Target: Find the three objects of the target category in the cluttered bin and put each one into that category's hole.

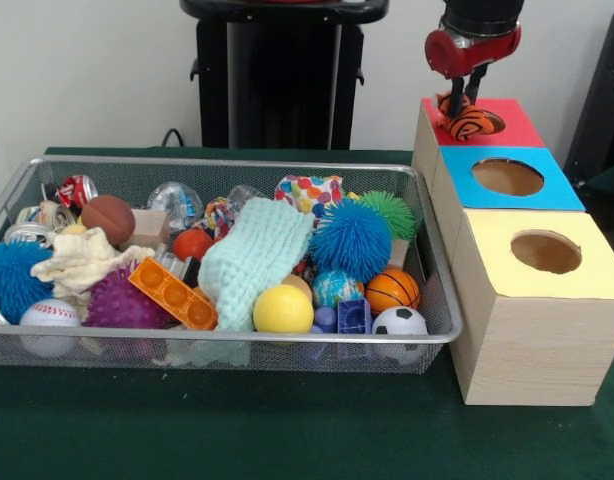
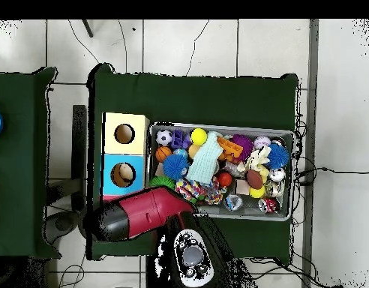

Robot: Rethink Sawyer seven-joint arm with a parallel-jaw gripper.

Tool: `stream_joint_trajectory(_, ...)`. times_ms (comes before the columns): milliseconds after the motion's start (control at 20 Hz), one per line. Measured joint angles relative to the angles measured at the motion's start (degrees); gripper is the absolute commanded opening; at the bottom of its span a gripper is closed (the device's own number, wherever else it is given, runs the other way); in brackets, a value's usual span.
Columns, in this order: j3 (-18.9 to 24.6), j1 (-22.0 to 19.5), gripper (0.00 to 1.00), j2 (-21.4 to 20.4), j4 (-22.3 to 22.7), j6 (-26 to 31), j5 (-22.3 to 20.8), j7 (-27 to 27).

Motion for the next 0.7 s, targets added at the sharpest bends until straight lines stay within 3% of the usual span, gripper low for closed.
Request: stream_joint_trajectory(700,-1.65,1.28,0.0,0.85,0.02,0.02,4.29,0.21)
